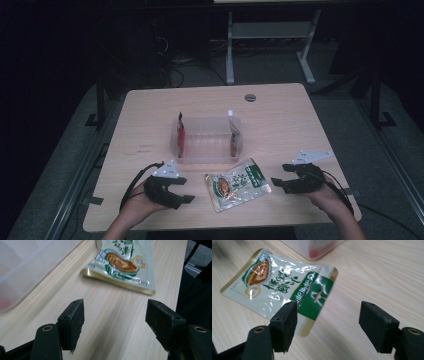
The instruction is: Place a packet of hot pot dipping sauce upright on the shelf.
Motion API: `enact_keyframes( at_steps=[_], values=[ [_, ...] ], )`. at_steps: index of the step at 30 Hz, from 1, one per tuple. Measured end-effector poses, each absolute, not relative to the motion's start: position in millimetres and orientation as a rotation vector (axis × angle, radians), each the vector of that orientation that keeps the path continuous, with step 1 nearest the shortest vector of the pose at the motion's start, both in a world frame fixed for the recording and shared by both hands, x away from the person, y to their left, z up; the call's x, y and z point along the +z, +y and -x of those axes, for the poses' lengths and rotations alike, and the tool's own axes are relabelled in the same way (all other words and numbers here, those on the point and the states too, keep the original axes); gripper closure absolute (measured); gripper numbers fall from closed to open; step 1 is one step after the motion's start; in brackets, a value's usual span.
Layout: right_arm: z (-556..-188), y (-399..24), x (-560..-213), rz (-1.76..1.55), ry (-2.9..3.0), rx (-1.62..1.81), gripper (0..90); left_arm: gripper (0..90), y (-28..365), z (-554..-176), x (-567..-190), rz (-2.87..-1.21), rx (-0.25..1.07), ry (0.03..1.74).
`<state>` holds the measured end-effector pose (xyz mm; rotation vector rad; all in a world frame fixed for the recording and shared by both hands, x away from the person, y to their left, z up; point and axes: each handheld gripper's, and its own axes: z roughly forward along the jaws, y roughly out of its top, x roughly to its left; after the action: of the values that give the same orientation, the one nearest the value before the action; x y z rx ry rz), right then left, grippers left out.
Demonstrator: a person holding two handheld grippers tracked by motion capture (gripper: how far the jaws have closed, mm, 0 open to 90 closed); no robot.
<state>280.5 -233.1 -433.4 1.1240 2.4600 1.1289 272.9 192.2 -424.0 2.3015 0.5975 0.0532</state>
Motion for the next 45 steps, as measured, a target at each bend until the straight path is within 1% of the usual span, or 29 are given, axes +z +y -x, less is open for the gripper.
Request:
enact_keyframes(
  at_steps=[3,12,16,20,25,30,41,45],
  values=[
    [-277.0,-237.7,-433.3,-1.171,2.426,1.144,30.3,30.2,183.7,-277.9,-422.4,-2.293,0.050,0.589],
    [-280.7,-242.2,-435.8,-1.170,2.374,1.108,30.2,27.5,157.1,-293.3,-425.1,-2.310,0.046,0.561],
    [-283.9,-247.0,-438.9,-1.199,2.367,1.112,30.1,28.4,144.1,-298.4,-428.1,-2.331,0.032,0.520],
    [-285.6,-247.3,-440.4,-1.215,2.359,1.111,29.5,25.5,130.6,-303.5,-434.2,-2.352,0.030,0.512],
    [-286.9,-245.5,-442.5,-1.205,2.376,1.100,29.5,24.6,114.0,-310.3,-440.0,-2.400,0.056,0.463],
    [-287.8,-245.2,-443.6,-1.202,2.381,1.089,29.5,24.2,100.0,-316.9,-446.1,-2.404,0.083,0.461],
    [-290.1,-246.1,-442.9,-1.185,2.382,1.091,29.6,24.2,92.2,-325.7,-459.6,-2.446,0.081,0.450],
    [-291.3,-246.5,-442.9,-1.183,2.383,1.094,29.6,23.7,92.4,-326.9,-462.8,-2.420,0.068,0.452]
  ],
)
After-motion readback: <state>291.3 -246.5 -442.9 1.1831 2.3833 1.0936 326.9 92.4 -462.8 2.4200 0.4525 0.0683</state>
